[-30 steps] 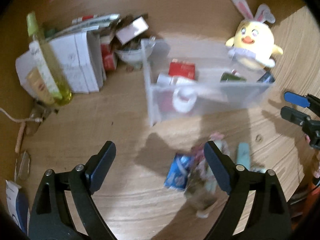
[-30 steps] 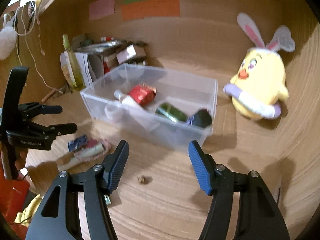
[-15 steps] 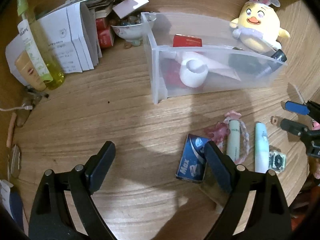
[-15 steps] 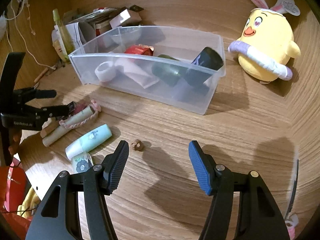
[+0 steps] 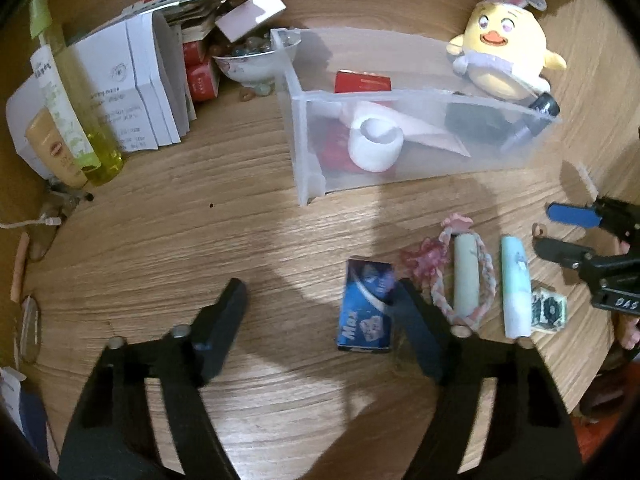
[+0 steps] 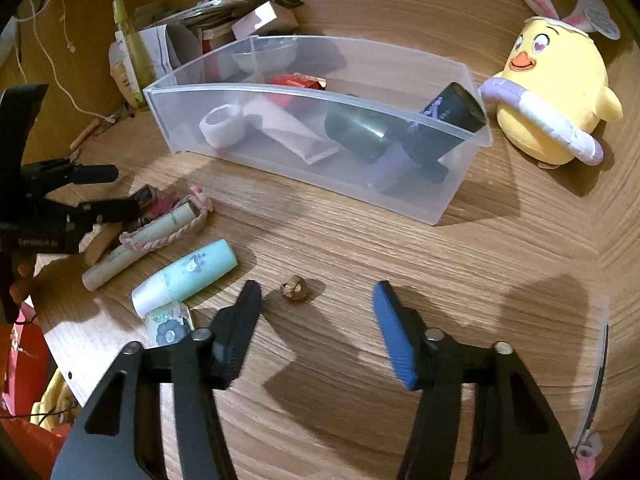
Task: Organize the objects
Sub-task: 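Move both tools back to the items lying beside the box, then grasp the blue Max card pack with the left tool while the right tool grasps the brown bead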
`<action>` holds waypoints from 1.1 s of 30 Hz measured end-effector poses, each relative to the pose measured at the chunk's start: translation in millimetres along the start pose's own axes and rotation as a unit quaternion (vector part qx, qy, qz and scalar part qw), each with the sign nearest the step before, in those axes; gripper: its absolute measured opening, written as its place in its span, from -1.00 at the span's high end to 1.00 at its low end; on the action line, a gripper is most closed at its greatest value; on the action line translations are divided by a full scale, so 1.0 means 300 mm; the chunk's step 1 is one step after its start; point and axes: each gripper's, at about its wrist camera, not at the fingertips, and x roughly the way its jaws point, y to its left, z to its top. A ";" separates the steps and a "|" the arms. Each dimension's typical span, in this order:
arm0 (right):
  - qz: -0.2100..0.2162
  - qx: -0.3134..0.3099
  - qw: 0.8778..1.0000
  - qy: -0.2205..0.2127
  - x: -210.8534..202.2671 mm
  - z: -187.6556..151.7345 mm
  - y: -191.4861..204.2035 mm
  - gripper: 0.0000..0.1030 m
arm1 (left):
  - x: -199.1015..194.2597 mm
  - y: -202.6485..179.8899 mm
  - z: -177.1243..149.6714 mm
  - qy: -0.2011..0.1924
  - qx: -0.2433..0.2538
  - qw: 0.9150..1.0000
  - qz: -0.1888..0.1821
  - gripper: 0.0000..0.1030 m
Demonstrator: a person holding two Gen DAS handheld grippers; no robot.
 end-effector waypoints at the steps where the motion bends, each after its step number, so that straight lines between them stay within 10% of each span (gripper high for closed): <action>1: 0.001 0.000 1.000 0.000 0.001 0.001 0.002 0.17 | 0.001 0.008 0.002 0.000 -0.004 1.000 -0.003 -0.29; 9: -0.006 -0.017 1.000 -0.006 0.011 0.005 0.031 0.69 | -0.003 0.028 0.001 -0.003 -0.018 1.000 -0.019 0.06; 33: 0.011 0.003 0.998 -0.054 -0.048 0.042 0.035 0.76 | -0.080 0.008 0.024 -0.053 -0.016 0.998 0.006 0.48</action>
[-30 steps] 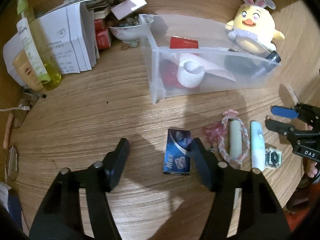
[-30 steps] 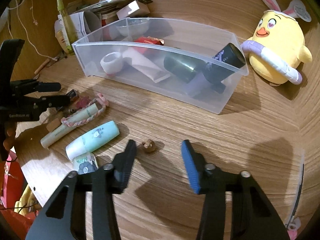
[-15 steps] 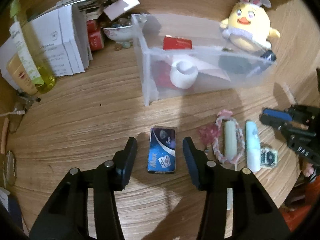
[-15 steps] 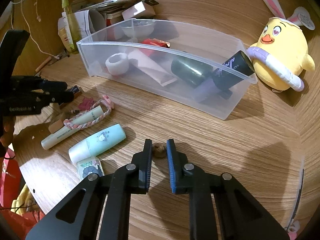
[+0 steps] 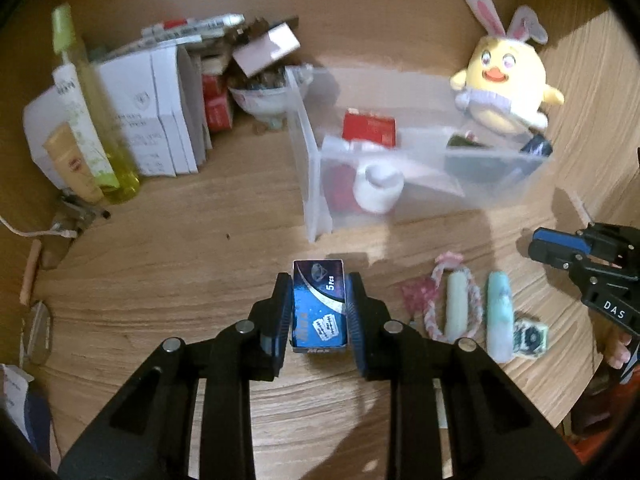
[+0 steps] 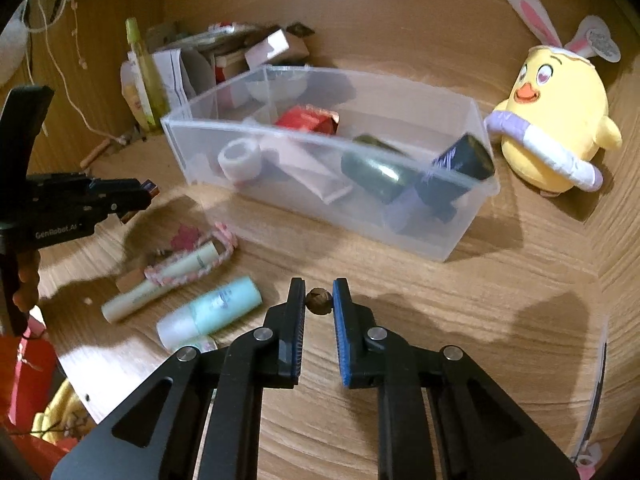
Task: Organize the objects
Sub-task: 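Grasp the blue Max card pack with the left tool while the right tool grasps the brown bead, then carry the card pack and bead into the clear box and open both tools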
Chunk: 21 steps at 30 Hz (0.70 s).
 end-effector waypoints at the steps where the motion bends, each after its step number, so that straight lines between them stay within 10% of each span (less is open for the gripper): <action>1: 0.001 0.001 1.000 -0.006 -0.008 0.008 0.000 0.76 | -0.011 -0.001 0.005 -0.005 -0.001 1.000 -0.001 0.48; 21: 0.021 -0.003 0.995 -0.100 -0.127 0.167 0.009 0.76 | -0.165 -0.090 0.177 -0.100 -0.019 0.994 -0.034 0.48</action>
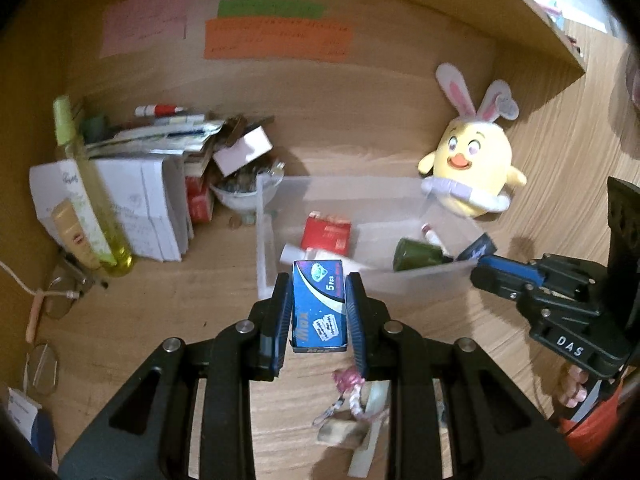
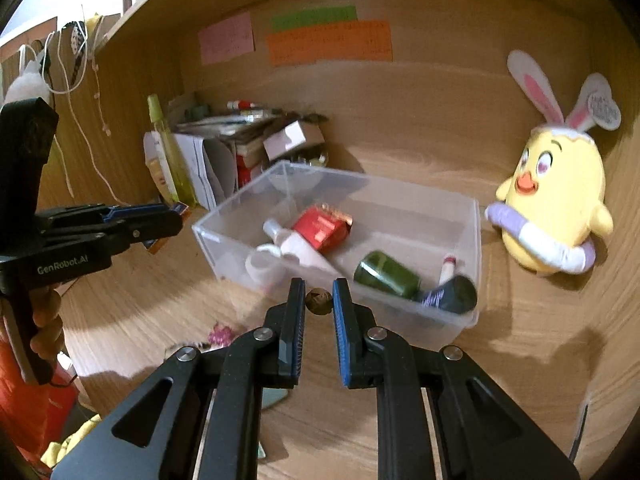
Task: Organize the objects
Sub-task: 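Carry the card pack and bead into the clear box and open both tools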
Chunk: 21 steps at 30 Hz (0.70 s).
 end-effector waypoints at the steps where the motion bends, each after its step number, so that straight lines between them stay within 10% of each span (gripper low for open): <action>1: -0.001 -0.001 1.000 -0.003 -0.001 0.008 0.000 0.76 | 0.001 -0.002 0.008 -0.002 0.000 1.000 -0.001 0.48; 21: -0.025 0.010 1.000 0.007 0.135 0.136 -0.067 0.76 | 0.116 0.001 0.165 -0.011 -0.019 1.000 -0.017 0.48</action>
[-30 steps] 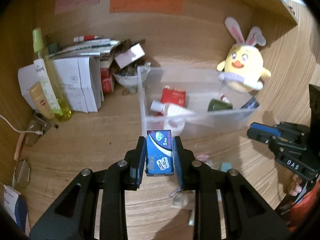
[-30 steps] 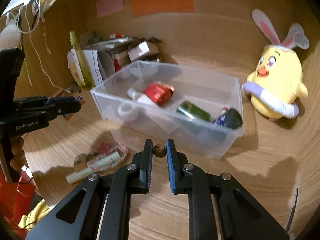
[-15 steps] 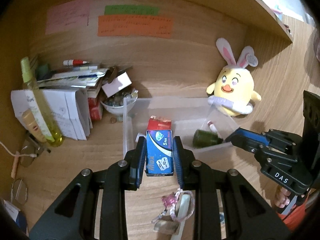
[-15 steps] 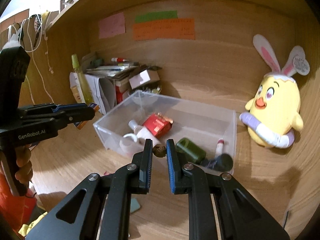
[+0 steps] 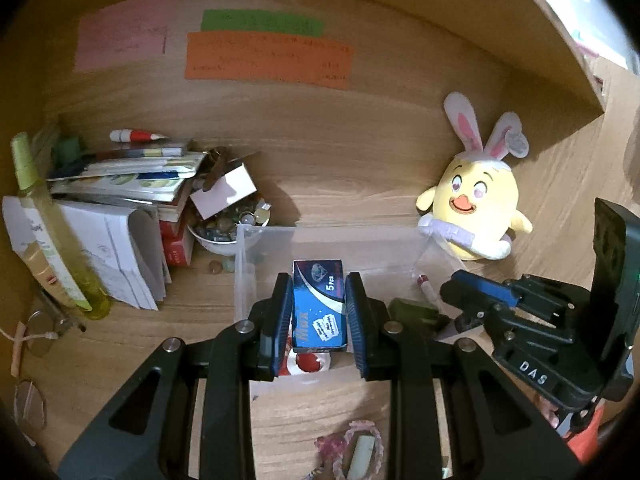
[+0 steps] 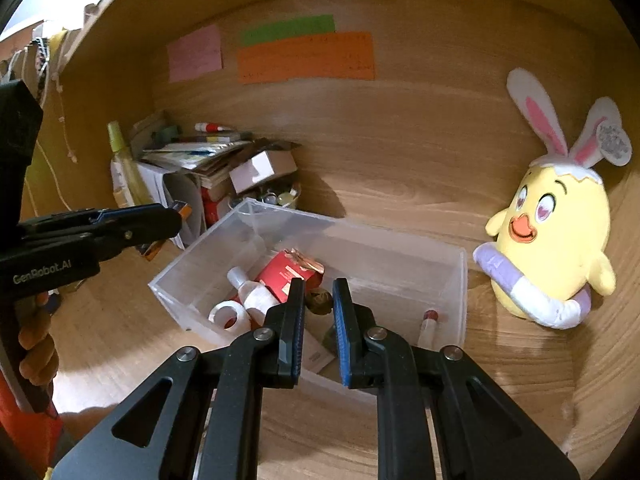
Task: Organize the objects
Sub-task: 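Carry the card pack and bead into the clear box and open both tools, then move both tools back to the remaining items on the desk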
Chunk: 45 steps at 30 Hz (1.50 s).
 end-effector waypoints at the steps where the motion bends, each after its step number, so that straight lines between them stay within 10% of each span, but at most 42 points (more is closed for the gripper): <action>1: 0.000 0.001 1.000 0.004 0.010 -0.002 -0.001 0.76 | 0.013 -0.003 0.001 0.004 0.001 1.000 -0.001 0.48; 31: 0.003 -0.002 0.998 0.056 0.141 -0.027 0.009 0.60 | 0.189 -0.007 -0.047 0.072 -0.010 0.997 -0.011 0.48; 45: 0.000 -0.014 1.000 0.014 -0.002 -0.033 0.043 0.05 | 0.014 -0.024 -0.053 0.025 0.004 1.000 0.004 -0.20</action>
